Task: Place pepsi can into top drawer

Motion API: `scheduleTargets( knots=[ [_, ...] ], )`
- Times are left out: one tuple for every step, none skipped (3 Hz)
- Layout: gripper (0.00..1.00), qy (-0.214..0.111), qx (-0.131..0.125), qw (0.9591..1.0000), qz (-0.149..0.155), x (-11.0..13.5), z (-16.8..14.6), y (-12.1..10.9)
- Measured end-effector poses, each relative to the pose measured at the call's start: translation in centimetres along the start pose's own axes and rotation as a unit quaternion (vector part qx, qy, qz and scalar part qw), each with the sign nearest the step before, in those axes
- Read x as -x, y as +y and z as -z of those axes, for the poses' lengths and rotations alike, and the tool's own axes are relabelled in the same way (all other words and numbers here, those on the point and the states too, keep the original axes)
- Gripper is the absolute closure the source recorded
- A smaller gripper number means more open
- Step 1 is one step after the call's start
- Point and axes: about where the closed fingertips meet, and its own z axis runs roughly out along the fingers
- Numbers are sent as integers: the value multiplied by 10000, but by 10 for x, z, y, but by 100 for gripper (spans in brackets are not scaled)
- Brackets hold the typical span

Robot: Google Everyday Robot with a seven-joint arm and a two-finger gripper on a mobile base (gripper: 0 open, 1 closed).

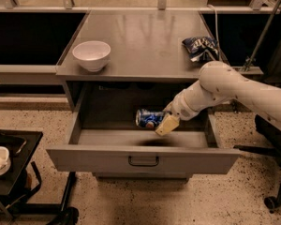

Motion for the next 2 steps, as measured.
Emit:
scheduleTargets(
  knots=[
    [58,0,0,10000,0,0,0,0],
    [36,0,0,10000,0,0,0,0]
  ],
)
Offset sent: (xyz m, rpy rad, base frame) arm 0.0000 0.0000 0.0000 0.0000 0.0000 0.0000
